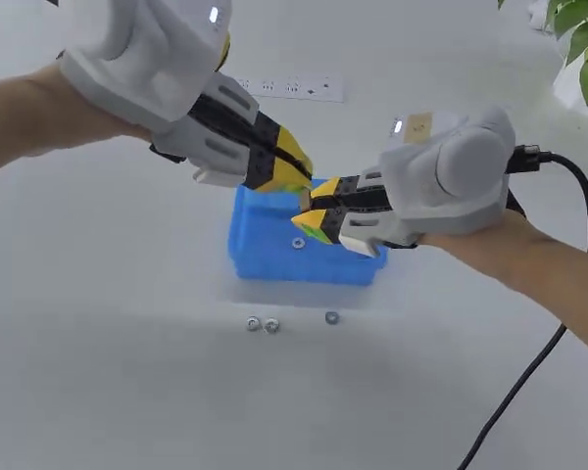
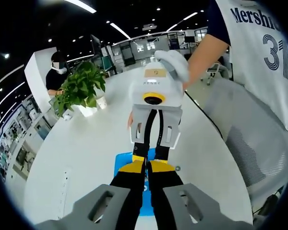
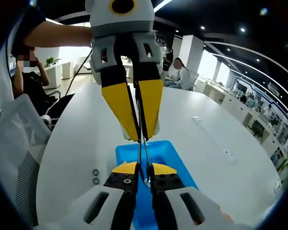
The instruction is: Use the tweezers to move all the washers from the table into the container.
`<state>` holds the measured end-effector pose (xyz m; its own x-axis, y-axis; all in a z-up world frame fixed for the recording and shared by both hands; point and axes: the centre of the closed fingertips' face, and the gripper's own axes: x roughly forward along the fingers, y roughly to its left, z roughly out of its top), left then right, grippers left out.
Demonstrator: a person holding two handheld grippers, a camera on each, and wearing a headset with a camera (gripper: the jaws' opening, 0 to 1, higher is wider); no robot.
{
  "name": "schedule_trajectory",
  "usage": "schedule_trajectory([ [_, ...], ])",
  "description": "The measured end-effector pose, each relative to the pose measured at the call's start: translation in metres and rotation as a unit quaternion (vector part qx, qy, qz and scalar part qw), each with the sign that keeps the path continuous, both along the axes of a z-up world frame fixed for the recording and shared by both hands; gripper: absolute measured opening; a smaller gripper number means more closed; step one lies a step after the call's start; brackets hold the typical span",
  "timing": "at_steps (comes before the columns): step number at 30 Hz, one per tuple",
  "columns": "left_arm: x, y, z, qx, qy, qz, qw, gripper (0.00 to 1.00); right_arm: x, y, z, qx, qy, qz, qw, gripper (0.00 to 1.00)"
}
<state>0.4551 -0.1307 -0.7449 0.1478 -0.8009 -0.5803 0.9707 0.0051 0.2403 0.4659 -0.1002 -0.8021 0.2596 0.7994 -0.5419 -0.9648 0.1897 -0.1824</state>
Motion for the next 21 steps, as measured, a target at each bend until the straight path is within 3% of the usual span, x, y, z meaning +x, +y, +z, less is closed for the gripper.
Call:
schedule_trajectory([
  [6,0.008,-0.005,-0.022,0.015,0.011,-0.002,0.9998,0.06,0.007,-0.002,-0.023,-0.019,0.015,0.002,0.9997,0.1],
  [21,0.013,-0.008,-0.04,0.018,0.035,0.003,0.9992,0.06,0.01,-0.008,-0.043,-0.017,0.046,-0.013,0.9987,0.1],
])
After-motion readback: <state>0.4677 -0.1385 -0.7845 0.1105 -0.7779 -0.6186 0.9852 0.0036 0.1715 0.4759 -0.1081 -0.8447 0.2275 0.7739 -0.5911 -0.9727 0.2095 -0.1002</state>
